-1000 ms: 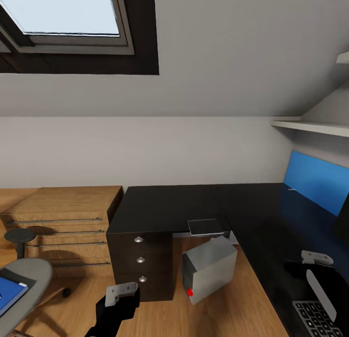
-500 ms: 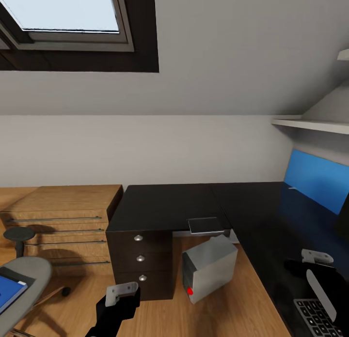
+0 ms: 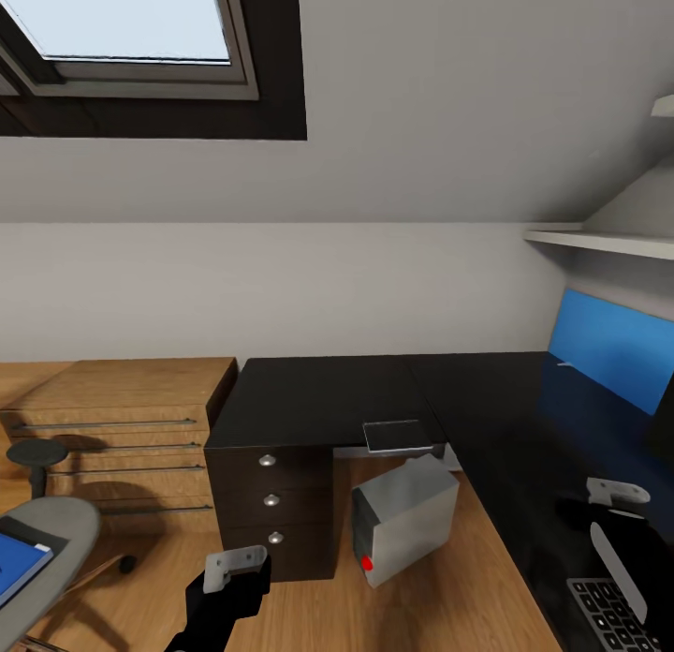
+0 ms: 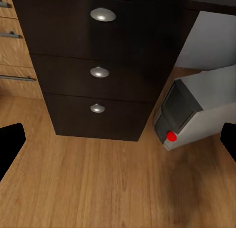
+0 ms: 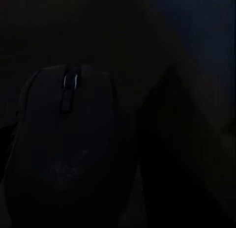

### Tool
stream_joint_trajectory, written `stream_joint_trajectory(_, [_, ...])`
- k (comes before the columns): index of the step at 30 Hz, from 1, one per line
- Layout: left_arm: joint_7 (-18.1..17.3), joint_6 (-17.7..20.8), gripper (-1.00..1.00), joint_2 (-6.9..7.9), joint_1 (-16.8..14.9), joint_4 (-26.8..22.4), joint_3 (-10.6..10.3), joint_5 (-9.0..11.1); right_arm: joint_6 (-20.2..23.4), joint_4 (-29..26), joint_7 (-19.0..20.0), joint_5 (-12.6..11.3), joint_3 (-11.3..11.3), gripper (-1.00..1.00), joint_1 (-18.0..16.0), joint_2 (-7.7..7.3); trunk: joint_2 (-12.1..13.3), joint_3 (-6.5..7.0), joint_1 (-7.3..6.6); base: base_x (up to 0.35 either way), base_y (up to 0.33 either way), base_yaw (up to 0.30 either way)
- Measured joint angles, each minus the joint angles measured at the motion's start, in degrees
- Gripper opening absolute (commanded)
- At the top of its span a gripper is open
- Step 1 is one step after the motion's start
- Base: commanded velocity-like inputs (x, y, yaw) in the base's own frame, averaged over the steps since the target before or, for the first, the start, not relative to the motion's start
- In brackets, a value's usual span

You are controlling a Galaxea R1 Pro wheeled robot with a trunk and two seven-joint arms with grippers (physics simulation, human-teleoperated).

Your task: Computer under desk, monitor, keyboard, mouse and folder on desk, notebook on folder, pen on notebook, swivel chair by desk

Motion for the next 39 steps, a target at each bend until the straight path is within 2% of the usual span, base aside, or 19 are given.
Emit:
stream_joint_trajectory(17, [0.0,0.0,1.0,0.0,0.0,0.0,0.0,0.0,-0.1,0.0,-0.3,0.1,0.0,-1.0,0.0,0.01,-6.4,-2.87,3.51,0.0,0.0,0.0])
stream_joint_trajectory(36, [0.0,0.2,1.0,0.06,0.0,0.0,0.1,0.0,0.0,0.0,-0.3,0.1,0.0,-1.0,0.0,0.08,-6.4,-2.87,3.52,0.0,0.0,0.0])
stream_joint_trajectory(37, [0.0,0.2,1.0,0.07,0.0,0.0,0.1,0.0,0.0,0.0,-0.3,0.1,0.0,1.0,0.0,0.08,-6.4,-2.87,3.52,0.0,0.0,0.0])
stream_joint_trajectory(39, [0.0,0.3,1.0,0.08,0.0,0.0,0.1,0.0,0.0,0.0,-0.5,-0.1,0.1,1.0,0.0,0.08,-6.4,-2.87,3.52,0.0,0.0,0.0])
